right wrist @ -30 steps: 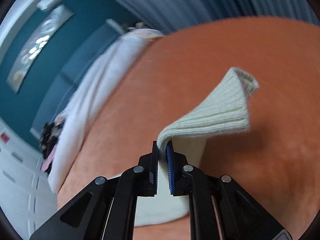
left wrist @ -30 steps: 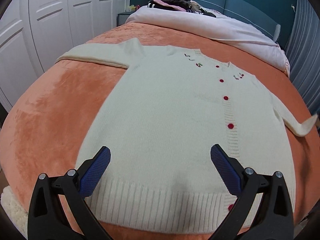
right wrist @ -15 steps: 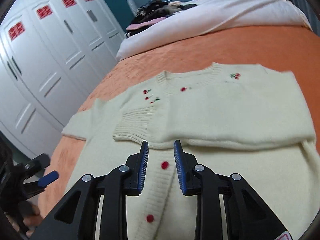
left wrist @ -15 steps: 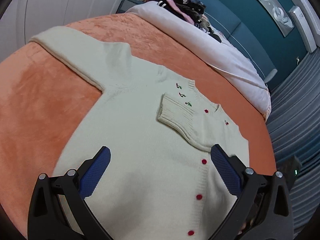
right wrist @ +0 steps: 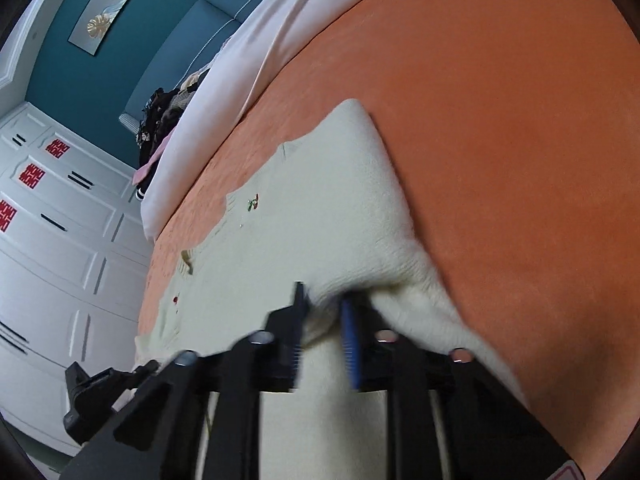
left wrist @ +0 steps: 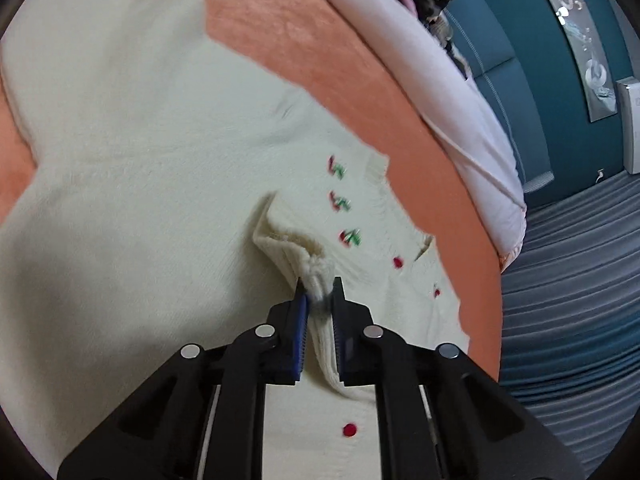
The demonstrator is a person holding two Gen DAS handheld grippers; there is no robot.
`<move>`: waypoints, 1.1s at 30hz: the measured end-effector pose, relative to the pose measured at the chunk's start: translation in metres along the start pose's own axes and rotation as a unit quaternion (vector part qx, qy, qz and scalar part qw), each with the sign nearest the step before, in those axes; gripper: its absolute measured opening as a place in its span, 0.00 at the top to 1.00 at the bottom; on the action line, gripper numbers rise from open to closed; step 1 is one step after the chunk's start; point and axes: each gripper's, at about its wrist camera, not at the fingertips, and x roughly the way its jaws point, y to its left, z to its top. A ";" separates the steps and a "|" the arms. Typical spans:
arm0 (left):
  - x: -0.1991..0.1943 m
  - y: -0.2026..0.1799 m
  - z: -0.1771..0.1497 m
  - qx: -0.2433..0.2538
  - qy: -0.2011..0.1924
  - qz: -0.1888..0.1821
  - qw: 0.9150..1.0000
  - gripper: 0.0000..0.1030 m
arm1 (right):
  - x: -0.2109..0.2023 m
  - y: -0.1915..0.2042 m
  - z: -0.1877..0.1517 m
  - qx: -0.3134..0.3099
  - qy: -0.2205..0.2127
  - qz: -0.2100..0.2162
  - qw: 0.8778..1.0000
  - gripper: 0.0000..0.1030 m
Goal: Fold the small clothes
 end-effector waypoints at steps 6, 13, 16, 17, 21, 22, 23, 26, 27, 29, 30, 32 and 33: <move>-0.032 -0.014 0.022 0.073 -0.053 -0.001 0.996 0.90 | -0.041 0.041 0.007 -0.079 -0.068 0.037 0.994 0.88; 0.003 0.043 -0.004 0.041 -0.008 0.044 0.998 0.88 | -0.019 0.020 -0.008 -0.070 -0.022 -0.020 0.997 0.89; 0.007 0.042 -0.005 0.043 -0.011 0.043 0.998 0.88 | -0.054 0.041 -0.012 -0.103 -0.088 -0.032 0.990 0.90; 0.007 0.041 -0.005 0.045 -0.014 0.043 0.998 0.88 | -0.061 0.046 -0.010 -0.115 -0.098 -0.031 0.988 0.90; 0.004 0.047 -0.006 0.050 -0.023 0.039 0.998 0.87 | -0.022 0.047 0.007 -0.155 -0.058 -0.086 0.982 0.90; 0.002 0.048 -0.006 0.044 -0.023 0.034 0.998 0.86 | 0.007 0.035 0.009 -0.154 -0.018 -0.122 0.980 0.96; -0.002 0.050 -0.005 0.033 -0.022 0.028 0.999 0.84 | 0.027 0.018 0.005 -0.149 0.011 -0.140 0.979 0.97; -0.037 0.066 0.008 -0.005 -0.058 0.004 0.998 0.57 | 0.000 0.030 -0.002 -0.155 -0.030 -0.125 0.980 0.83; -0.055 0.079 0.016 -0.024 -0.088 0.004 0.996 0.43 | -0.013 0.035 -0.009 -0.158 -0.045 -0.107 0.981 0.80; -0.086 0.111 0.041 -0.069 -0.139 0.016 0.988 0.33 | -0.033 0.038 -0.029 -0.176 -0.065 -0.091 0.978 0.64; -0.100 0.131 0.057 -0.098 -0.156 0.029 0.982 0.32 | -0.036 0.037 -0.040 -0.188 -0.066 -0.094 0.975 0.63; -0.127 0.173 0.089 -0.155 -0.191 0.061 0.967 0.32 | -0.030 0.028 -0.063 -0.208 -0.043 -0.108 0.971 0.62; -0.141 0.195 0.104 -0.181 -0.212 0.079 0.957 0.32 | -0.020 0.023 -0.072 -0.202 -0.020 -0.116 0.972 0.62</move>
